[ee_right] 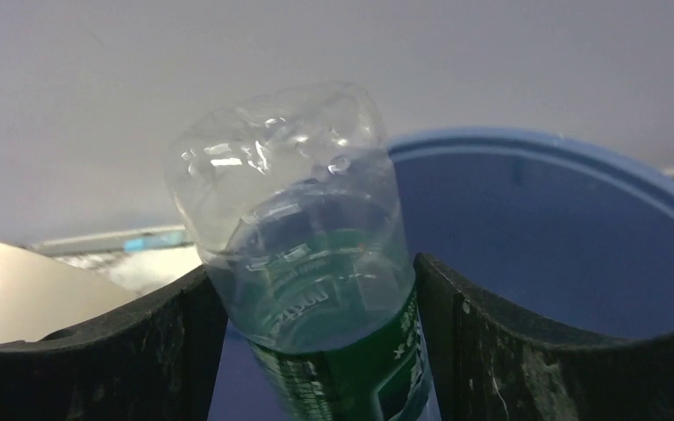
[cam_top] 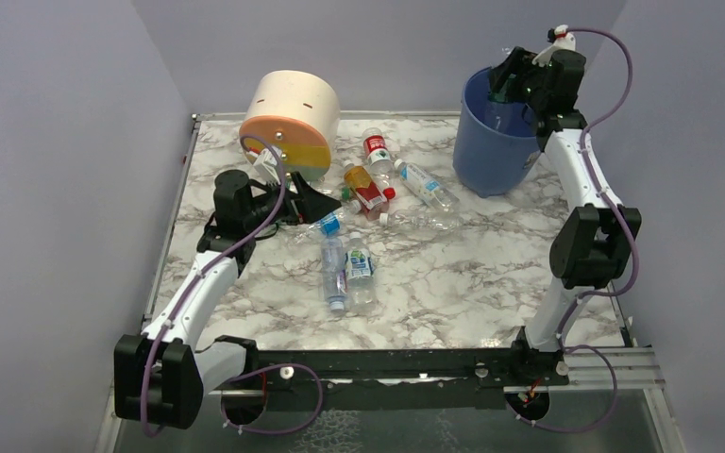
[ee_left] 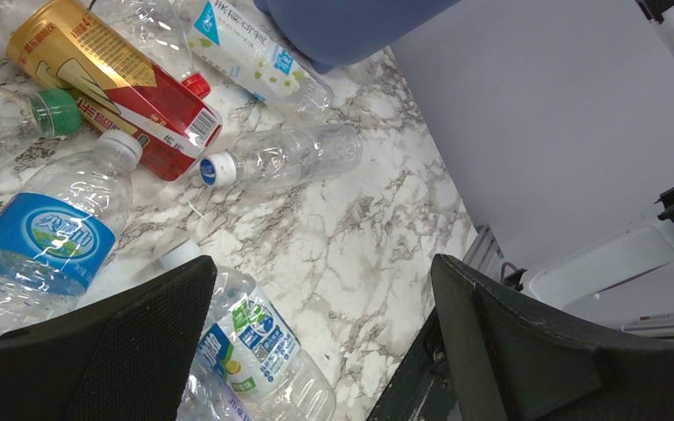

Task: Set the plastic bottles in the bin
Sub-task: Place the plastic bottle in the trash bin.

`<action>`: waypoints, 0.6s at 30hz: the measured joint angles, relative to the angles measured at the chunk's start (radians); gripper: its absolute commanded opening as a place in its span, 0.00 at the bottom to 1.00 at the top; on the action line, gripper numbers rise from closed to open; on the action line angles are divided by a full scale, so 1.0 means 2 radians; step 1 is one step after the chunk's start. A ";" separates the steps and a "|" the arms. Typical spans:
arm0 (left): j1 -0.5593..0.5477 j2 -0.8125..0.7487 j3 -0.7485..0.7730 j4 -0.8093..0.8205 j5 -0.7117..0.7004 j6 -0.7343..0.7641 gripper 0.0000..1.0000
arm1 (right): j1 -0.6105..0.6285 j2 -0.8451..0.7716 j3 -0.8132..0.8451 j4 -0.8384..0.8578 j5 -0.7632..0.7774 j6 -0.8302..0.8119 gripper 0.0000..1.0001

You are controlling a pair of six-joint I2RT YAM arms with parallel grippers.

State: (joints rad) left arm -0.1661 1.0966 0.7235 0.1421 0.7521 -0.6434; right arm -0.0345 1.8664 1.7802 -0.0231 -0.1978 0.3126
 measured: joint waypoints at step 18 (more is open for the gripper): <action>-0.006 -0.011 0.016 -0.025 -0.001 0.006 0.99 | 0.000 -0.117 -0.055 0.006 -0.111 0.029 0.99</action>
State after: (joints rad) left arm -0.1791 1.0737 0.7563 0.0914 0.7506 -0.6304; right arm -0.0349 1.6329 1.6695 -0.0109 -0.4206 0.3702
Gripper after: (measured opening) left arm 0.991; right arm 0.993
